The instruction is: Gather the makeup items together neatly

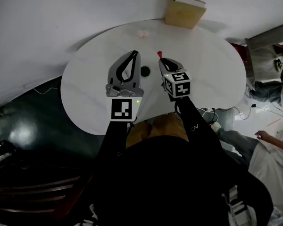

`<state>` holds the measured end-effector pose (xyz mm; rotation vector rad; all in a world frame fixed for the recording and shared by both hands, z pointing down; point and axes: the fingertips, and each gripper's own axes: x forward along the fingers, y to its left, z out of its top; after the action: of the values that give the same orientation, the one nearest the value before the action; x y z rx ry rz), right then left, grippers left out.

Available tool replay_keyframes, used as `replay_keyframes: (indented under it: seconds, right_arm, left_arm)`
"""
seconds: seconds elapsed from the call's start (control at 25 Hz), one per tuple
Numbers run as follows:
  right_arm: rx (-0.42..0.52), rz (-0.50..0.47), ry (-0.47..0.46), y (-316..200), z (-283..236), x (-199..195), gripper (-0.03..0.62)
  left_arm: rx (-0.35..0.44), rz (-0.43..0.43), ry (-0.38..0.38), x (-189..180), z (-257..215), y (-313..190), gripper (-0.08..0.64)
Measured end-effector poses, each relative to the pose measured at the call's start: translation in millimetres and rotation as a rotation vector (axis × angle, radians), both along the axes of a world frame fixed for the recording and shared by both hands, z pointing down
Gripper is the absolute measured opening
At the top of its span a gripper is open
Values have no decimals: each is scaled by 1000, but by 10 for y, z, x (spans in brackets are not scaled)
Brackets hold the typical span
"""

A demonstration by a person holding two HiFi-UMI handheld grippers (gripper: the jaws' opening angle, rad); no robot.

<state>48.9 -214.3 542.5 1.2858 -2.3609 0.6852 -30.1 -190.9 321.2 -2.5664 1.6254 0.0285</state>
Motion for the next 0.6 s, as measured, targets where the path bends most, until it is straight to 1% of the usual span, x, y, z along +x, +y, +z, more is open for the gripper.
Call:
replay_keyframes:
  seconds: [0.12,0.24,0.28,0.44,0.6]
  right_arm:
    - [-56,6,32,58,312,-24,51]
    - [-71,-35,129,132,545,-54,51]
    - [-84,-43,147,154,615,-62,51]
    - [-168,11,153,181,837,-8,51]
    - [-200,34,162,163,908,35,51]
  left_arm:
    - [-16,-8,-12,-33,68,49,9]
    - [-26,-23,-17,-77,95,105,9]
    - [-32,-28,-13,-93,99,121,9]
    - [-34,-40,-5,-144,94,147,9]
    - [-29,-45,-10,-167,111,155,9]
